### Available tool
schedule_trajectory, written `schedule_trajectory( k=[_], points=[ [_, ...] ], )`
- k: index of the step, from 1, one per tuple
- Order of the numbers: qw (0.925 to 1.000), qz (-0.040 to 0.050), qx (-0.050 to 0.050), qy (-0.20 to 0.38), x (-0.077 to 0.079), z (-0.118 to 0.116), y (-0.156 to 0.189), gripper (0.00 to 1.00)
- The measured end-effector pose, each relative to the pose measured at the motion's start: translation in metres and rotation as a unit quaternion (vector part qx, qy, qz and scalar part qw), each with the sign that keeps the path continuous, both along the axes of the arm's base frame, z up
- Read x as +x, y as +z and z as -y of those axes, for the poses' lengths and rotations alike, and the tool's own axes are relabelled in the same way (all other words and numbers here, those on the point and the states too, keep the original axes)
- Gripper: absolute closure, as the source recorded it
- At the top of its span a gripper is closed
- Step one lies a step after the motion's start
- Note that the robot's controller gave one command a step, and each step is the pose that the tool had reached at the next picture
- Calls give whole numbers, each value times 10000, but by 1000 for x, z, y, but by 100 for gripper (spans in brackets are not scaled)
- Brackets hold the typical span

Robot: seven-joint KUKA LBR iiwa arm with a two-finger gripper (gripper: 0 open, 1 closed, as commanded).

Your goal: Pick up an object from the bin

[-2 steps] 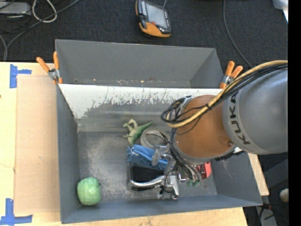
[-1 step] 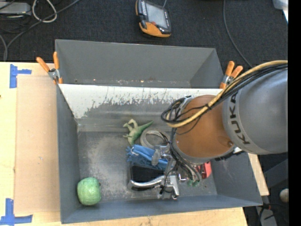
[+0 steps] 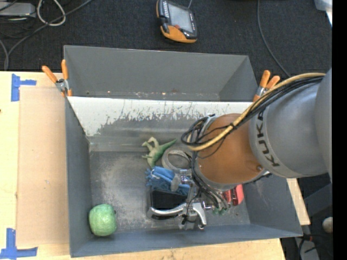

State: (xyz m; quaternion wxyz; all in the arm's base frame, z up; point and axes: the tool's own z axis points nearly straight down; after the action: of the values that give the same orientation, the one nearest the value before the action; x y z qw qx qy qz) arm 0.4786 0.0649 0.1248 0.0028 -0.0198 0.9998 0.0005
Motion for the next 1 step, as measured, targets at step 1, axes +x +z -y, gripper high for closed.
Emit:
schedule_trajectory(
  k=[1],
  points=[
    [9923,97,-2,1236,-2,-1,-52,100]
  ],
)
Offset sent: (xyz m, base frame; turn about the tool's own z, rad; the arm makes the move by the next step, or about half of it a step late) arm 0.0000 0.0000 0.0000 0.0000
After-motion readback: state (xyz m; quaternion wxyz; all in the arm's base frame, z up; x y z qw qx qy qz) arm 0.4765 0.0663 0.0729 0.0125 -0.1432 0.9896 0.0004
